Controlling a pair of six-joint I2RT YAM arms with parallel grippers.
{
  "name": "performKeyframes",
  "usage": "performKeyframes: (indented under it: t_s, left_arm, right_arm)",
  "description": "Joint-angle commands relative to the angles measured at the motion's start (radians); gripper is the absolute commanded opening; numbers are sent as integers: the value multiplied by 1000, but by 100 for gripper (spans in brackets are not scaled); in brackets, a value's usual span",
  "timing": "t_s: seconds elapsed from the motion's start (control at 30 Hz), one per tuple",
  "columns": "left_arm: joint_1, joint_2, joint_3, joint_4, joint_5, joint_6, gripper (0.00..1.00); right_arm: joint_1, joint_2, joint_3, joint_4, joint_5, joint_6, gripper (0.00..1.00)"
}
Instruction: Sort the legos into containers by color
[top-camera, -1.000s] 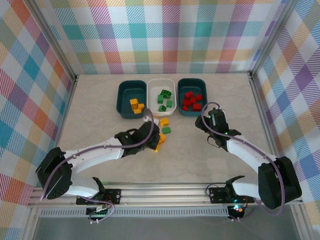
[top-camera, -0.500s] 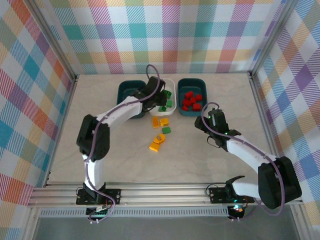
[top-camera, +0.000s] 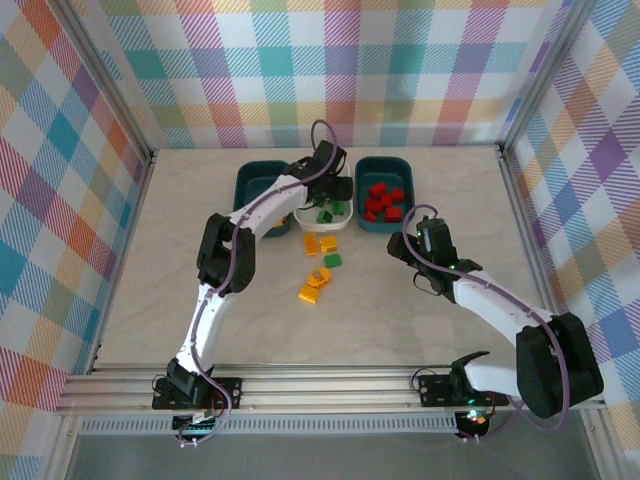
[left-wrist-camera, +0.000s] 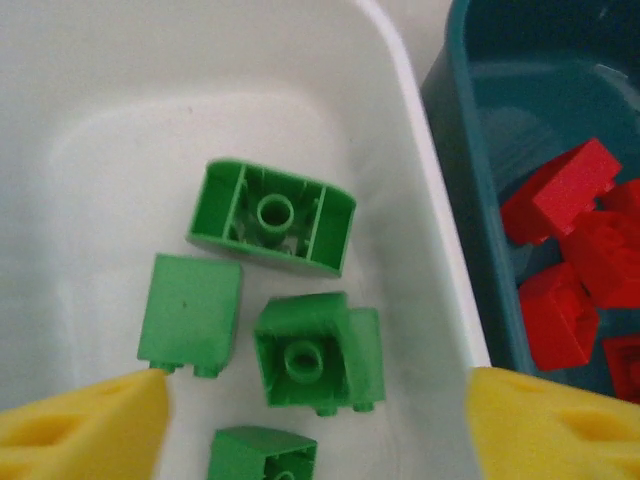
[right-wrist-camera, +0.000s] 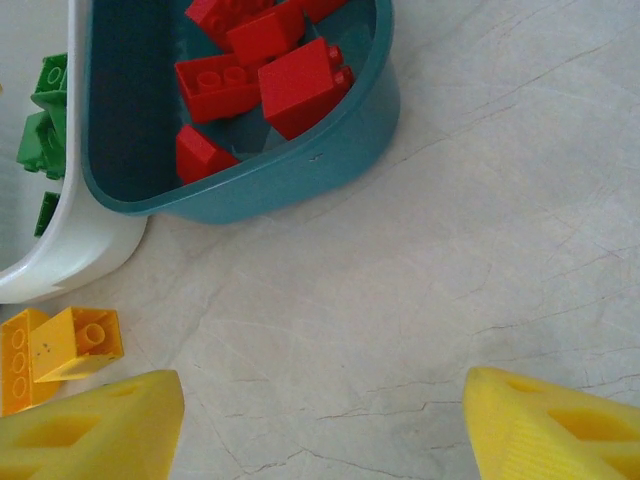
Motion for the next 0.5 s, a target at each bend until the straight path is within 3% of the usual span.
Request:
performKeyframes:
  t_s: [0.0, 0.13, 0.33, 0.47]
  left_arm:
    - [8, -110, 5, -44, -11, 15, 93]
    - [8, -305, -213, 30, 1, -21, 95]
    - [18, -709, -782, 124, -121, -212, 99]
    - [81, -940, -1137, 126, -89, -363, 100]
  right_arm:
    - [28, -6, -4, 35, -4, -21, 74]
    - [118, 40, 33, 53, 19, -112, 74]
    - [314, 244, 200, -19, -32, -226, 74]
    - [406, 386, 355, -137, -86, -231, 75]
